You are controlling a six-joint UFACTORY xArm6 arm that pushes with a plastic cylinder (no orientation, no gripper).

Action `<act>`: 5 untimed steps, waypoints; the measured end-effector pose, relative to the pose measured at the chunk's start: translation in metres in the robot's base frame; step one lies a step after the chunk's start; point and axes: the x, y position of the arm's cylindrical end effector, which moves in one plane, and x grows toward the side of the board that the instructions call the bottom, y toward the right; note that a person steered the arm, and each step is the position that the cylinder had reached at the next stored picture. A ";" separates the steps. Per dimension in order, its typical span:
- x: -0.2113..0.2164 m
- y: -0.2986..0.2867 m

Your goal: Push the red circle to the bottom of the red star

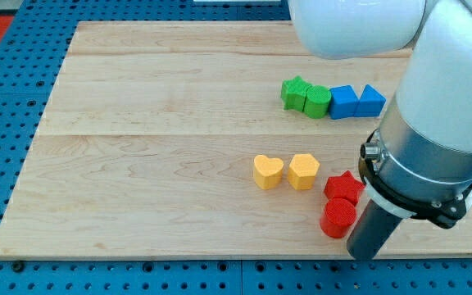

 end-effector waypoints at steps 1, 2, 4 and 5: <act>0.000 0.000; 0.000 0.000; 0.001 -0.001; 0.001 -0.001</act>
